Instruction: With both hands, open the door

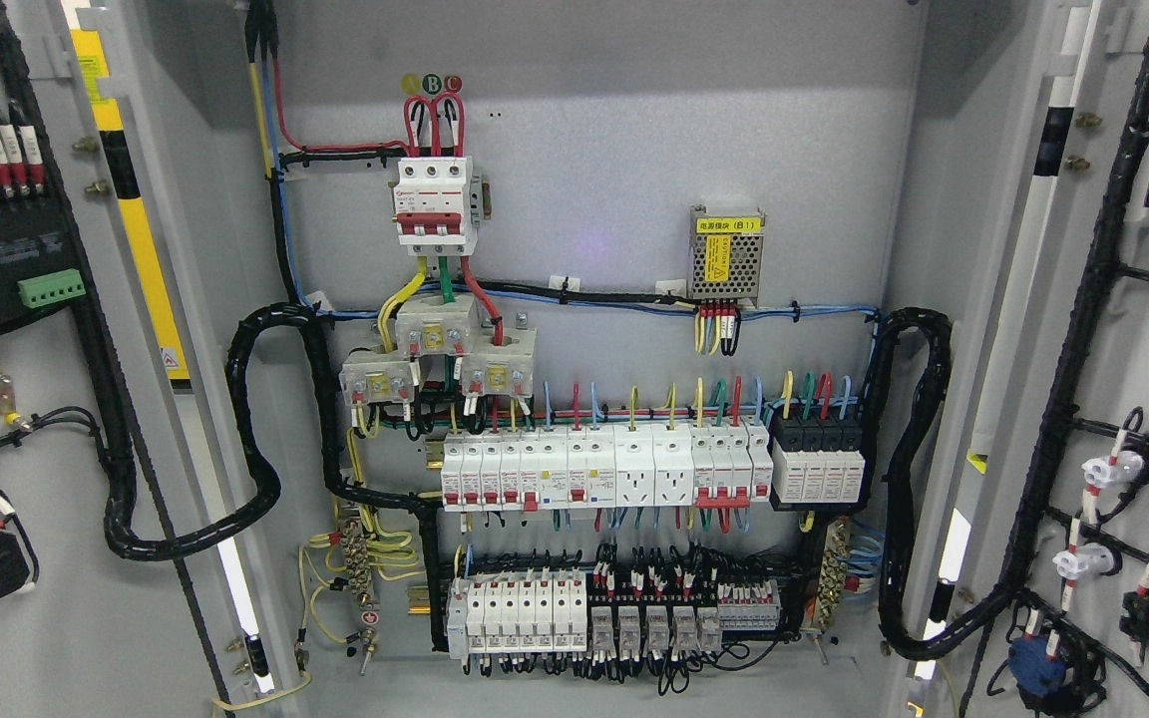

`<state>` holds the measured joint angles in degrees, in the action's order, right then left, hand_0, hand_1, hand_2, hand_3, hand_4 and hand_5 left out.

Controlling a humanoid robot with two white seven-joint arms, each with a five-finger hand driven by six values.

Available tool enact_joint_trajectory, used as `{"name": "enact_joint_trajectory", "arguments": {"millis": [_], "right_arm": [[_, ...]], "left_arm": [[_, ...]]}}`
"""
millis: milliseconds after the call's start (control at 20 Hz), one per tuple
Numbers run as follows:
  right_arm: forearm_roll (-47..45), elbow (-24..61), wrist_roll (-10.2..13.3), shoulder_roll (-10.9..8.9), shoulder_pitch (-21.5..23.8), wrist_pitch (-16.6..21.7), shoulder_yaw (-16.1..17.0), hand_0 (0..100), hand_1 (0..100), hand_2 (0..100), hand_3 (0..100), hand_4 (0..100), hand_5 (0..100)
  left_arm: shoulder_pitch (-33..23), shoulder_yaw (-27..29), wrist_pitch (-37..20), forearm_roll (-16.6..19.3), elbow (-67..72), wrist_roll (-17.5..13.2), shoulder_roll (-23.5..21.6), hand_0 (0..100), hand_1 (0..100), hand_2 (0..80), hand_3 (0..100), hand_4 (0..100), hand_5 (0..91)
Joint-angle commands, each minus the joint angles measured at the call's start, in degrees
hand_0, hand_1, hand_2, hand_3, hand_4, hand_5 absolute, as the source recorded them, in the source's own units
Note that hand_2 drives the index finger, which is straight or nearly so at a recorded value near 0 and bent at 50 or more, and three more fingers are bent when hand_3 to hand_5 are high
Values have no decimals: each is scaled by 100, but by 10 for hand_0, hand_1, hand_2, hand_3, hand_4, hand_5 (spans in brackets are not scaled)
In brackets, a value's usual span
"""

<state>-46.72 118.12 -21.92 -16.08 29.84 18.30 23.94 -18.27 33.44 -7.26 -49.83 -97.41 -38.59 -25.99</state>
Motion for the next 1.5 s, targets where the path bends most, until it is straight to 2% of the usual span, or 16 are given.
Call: {"name": "enact_joint_trajectory", "arguments": {"millis": [0,100,300,401,501,551,601,851,1101,1302,1452], "right_arm": [[5,53,-49,-220,13,-11,-732,201,122,0,0,0,0],[5,53,-49,-246,4,-11,-899,201,123,0,0,0,0],[49,62,-40,-316,-13,-11,-1425,201,123,0,0,0,0],[93,53,-31,-317,-22,-19,-1785,201,123,0,0,0,0],[215,10,-31,-317,-31,-55,-2102,201,123,0,0,0,0],[355,-8,-31,-308,-31,-55,-2199,201,123,0,0,0,0],[513,-34,-31,-299,-31,-46,-2270,201,122,0,0,0,0],[655,-70,-31,-281,-31,-55,-2534,201,122,0,0,0,0],[682,-332,-31,-220,-22,-64,-2876,201,122,0,0,0,0],[1322,-1052,-31,-185,-31,-64,-3368,201,121,0,0,0,0],[1718,-1930,-31,-36,-66,-63,-3632,201,121,0,0,0,0]], "left_arm": [[-63,-644,-29,541,-867,167,620,0,0,0,0,0,0],[-63,-952,-47,1025,-868,509,936,0,0,0,0,0,0],[-71,-1672,-274,1544,-815,765,1533,0,0,0,0,0,0],[-89,-2042,-704,2228,-710,923,1964,0,0,0,0,0,0],[-150,-2358,-1362,3036,-412,1099,2281,0,0,0,0,0,0],[-151,-2490,-1600,3319,-210,1160,2387,0,0,0,0,0,0],[-159,-2587,-1733,3435,-26,1196,2449,0,0,0,0,0,0],[-142,-2711,-1805,3436,511,1205,2563,0,0,0,0,0,0],[-142,-2641,-2148,3436,1319,1222,2563,0,0,0,0,0,0],[-142,-2694,-2157,3427,2311,1363,2572,0,0,0,0,0,0],[-89,-2738,-2148,3427,3260,1389,2607,0,0,0,0,0,0]]}}
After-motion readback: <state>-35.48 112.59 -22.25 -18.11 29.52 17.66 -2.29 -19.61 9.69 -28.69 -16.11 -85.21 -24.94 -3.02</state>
